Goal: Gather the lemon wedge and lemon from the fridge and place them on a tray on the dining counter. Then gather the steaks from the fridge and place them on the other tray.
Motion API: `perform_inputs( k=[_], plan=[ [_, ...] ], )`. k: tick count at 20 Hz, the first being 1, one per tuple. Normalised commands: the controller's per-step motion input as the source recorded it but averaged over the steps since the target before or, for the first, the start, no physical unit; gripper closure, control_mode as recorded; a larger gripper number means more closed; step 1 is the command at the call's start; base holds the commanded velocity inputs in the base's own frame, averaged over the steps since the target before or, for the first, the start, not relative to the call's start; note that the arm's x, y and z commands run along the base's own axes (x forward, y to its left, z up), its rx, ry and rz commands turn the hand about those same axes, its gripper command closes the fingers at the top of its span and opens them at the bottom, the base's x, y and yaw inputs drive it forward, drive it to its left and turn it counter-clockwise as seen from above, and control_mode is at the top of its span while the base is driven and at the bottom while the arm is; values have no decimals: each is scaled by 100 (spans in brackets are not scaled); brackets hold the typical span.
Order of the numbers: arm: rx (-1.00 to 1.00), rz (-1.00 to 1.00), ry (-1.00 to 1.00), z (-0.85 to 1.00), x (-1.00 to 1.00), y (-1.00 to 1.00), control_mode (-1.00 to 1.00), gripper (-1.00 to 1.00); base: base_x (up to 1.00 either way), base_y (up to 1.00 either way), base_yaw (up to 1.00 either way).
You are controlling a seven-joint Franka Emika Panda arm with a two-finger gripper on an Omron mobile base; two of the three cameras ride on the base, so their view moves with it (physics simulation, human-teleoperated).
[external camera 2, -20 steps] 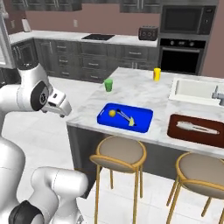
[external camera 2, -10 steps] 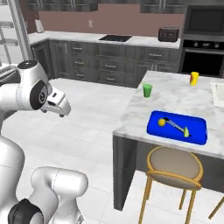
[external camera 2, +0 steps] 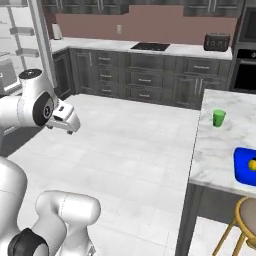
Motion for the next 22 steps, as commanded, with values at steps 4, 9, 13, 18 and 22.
perform_inputs(
  k=[4,9,13,18,22],
  plan=[
    [0,0,0,0,0,0,100,-100,100,100,-1],
    [0,0,0,0,0,0,100,-100,100,100,0],
    [0,0,0,0,0,0,100,-100,100,85,5],
    [0,0,0,0,0,0,100,-100,100,30,28],
    [0,0,0,0,0,0,100,-100,98,6,41]
  ],
)
